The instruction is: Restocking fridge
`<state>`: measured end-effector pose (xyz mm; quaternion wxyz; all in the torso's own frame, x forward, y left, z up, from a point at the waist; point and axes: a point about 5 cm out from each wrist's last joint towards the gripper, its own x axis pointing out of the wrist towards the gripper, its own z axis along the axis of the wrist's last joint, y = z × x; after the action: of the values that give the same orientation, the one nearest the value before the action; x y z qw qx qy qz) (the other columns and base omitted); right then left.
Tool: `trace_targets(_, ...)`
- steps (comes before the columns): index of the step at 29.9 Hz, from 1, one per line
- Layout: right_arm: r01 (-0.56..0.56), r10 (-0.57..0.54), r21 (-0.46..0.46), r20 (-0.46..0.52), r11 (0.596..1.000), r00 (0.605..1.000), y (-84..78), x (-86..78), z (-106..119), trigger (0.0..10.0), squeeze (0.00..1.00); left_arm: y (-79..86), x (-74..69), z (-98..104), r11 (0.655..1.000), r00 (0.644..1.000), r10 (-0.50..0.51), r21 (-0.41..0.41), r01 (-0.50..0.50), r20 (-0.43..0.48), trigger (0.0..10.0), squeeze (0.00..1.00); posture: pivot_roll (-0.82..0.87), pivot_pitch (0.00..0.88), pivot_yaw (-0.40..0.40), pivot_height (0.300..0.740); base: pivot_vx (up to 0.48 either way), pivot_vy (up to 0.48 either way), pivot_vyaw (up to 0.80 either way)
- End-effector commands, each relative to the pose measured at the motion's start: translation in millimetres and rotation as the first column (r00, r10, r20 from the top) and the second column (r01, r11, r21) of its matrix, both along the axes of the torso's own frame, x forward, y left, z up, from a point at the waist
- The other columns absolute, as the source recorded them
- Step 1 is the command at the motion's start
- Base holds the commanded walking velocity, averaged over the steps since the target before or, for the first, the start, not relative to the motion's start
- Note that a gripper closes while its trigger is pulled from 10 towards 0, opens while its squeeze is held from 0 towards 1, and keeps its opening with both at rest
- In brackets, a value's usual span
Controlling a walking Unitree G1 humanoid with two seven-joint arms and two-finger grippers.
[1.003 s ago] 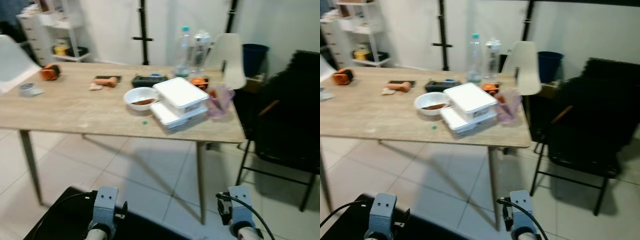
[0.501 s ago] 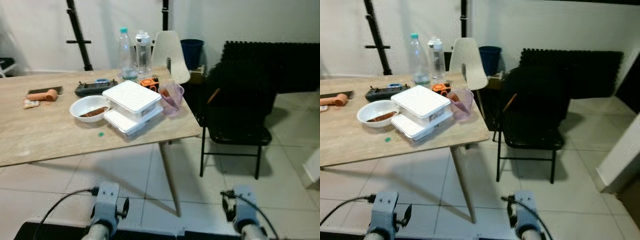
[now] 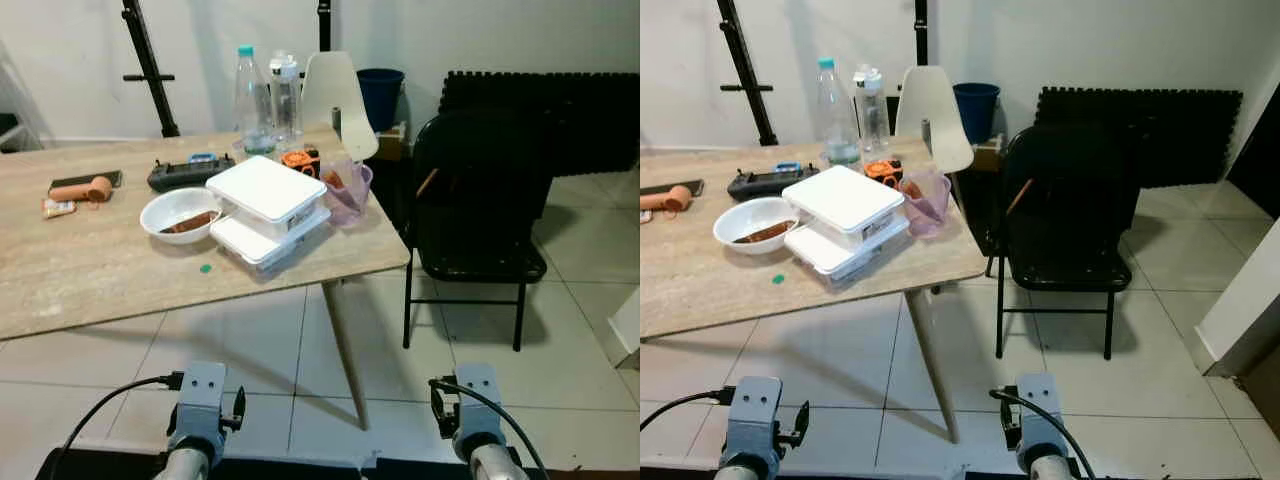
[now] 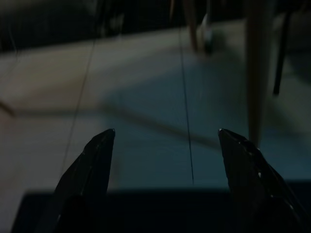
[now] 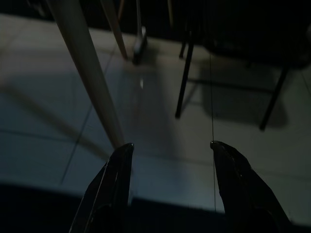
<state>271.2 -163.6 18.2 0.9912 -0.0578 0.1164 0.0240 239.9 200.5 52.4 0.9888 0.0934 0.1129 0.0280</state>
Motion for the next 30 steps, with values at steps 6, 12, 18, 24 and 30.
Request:
trace_targets(6, -0.063, 0.058, 0.02, 0.192, 0.998, 0.98, 18.1, 27.1, 54, 10.0, 0.0, -6.3, 11.2, 66, 0.985, 0.97, -0.151, 0.116, 0.13, 0.192, 10.0, 0.0, -0.05, 0.091, 0.016, 0.736, 0.0, 0.0, 0.0)
trace_targets(12, -0.074, 0.053, 0.054, 0.315, 0.996, 0.948, 23.4, 41.4, 94, 10.0, 0.0, -12.5, 28.6, 90, 0.972, 0.946, -0.197, 0.175, 0.155, 0.257, 10.0, 0.0, -0.06, 0.089, 0.013, 0.736, 0.0, 0.0, 0.0)
trace_targets(18, -0.084, 0.052, 0.071, 0.367, 0.994, 0.929, 27.5, 42.4, 114, 10.0, 0.0, -13.7, 36.9, 98, 0.982, 0.948, -0.164, 0.137, 0.13, 0.273, 10.0, 0.0, -0.07, 0.086, 0.012, 0.736, 0.0, 0.0, 0.0)
trace_targets(24, -0.09, 0.052, 0.086, 0.375, 0.992, 0.925, 28.4, 39.7, 117, 10.0, 0.0, -17.3, 40.5, 105, 0.984, 0.943, -0.16, 0.126, 0.128, 0.291, 10.0, 0.0, -0.07, 0.079, 0.01, 0.736, 0.041, 0.0, 0.0)
trace_targets(30, -0.103, 0.06, 0.091, 0.387, 0.991, 0.92, 31.5, 39.5, 122, 10.0, 0.0, -19.9, 43.6, 110, 0.988, 0.938, -0.135, 0.116, 0.103, 0.32, 10.0, 0.0, -0.07, 0.073, 0.01, 0.736, 0.434, 0.0, 0.0)
